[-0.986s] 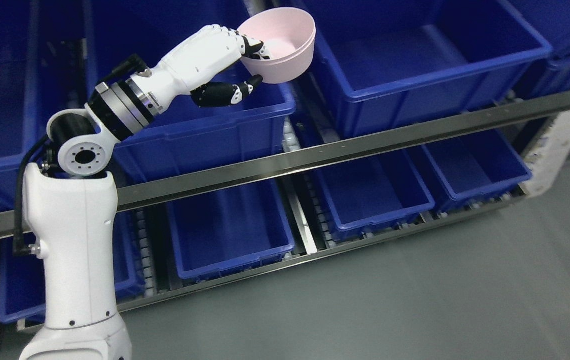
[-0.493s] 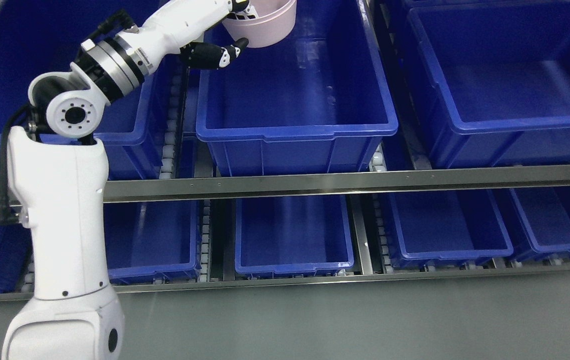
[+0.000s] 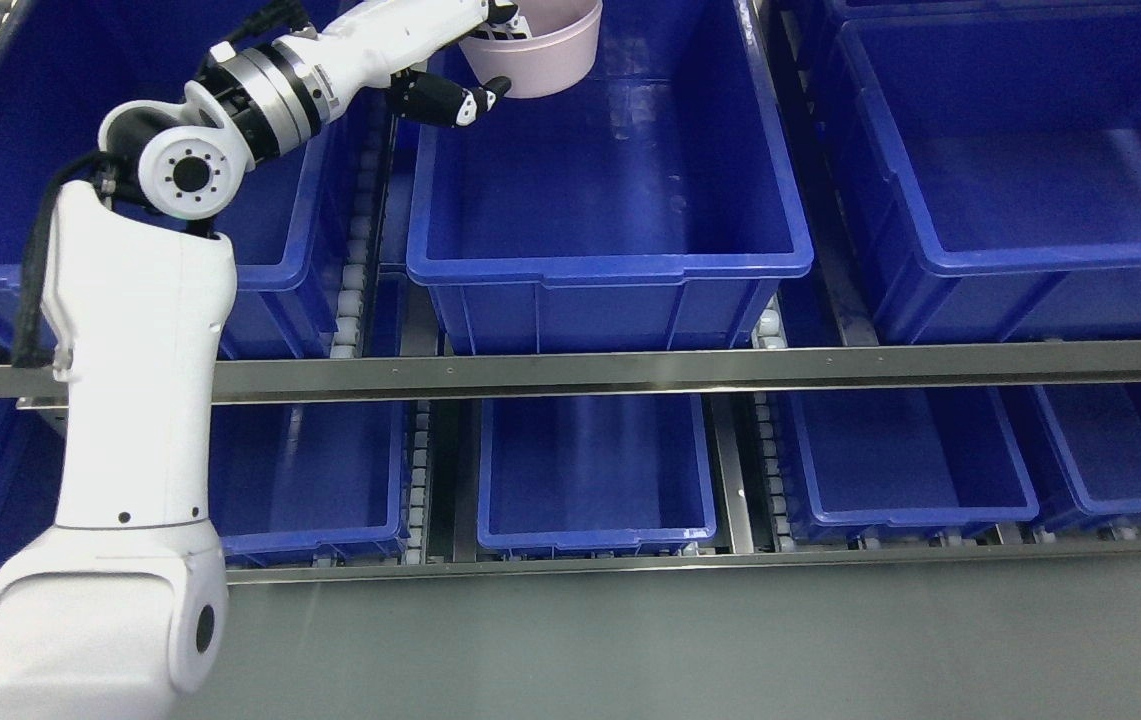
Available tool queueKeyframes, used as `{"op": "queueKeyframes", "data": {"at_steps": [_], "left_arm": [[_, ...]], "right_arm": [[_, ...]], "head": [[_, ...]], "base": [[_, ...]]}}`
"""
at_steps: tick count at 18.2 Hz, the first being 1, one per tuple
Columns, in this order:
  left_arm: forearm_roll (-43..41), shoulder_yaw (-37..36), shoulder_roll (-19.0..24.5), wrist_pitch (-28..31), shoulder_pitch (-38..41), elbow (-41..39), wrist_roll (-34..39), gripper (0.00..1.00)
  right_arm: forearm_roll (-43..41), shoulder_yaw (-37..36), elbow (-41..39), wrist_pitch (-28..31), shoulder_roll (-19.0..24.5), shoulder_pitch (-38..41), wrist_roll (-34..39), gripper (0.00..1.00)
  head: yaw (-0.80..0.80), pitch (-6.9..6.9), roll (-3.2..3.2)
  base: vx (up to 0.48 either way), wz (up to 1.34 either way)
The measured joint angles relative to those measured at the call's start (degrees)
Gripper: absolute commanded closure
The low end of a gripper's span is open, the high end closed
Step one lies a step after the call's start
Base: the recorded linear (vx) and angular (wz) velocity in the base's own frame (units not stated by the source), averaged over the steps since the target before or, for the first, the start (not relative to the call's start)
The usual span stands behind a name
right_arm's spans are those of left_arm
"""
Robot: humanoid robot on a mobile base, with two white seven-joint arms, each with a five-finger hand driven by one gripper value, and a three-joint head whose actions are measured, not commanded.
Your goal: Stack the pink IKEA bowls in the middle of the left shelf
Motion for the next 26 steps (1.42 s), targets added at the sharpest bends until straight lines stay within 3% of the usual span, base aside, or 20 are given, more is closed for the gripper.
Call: {"op": "queueKeyframes", "data": {"at_steps": [3,6,9,14,19,26], "left_arm": [[-0.11,-1.72,0.32,0.11,-1.06,5.77,3.7,0.88],[-0.14,-2.39,0.56,0.49,-1.37,10.04,7.85,0.77],[-0.14,-1.9,0.62,1.72,-1.59,13.51,11.67,0.46],[0.23,-1.31,0.64,2.86,-1.78,17.24,19.14,0.03],[7.1,2.67,-1.02,4.15,-1.45,18.63,21.98,0.01],[31.5,8.85,-2.56,24.36,4.87,10.28,25.42,0.0]], "right_arm": [[0.0,0.0,0.0,0.0,0.0,0.0,0.0,0.0],[0.0,0.0,0.0,0.0,0.0,0.0,0.0,0.0],[0.0,0.0,0.0,0.0,0.0,0.0,0.0,0.0],[0.0,0.0,0.0,0.0,0.0,0.0,0.0,0.0],[0.0,0.0,0.0,0.0,0.0,0.0,0.0,0.0],[0.0,0.0,0.0,0.0,0.0,-0.02,0.0,0.0]], "head": [[0.0,0.0,0.0],[0.0,0.0,0.0],[0.0,0.0,0.0],[0.0,-0.01,0.0],[0.0,-0.01,0.0],[0.0,-0.01,0.0]], "base": [[-0.01,-0.07],[-0.003,-0.02],[0.001,0.0],[0.0,0.0],[0.0,0.0],[0.001,0.0]]}}
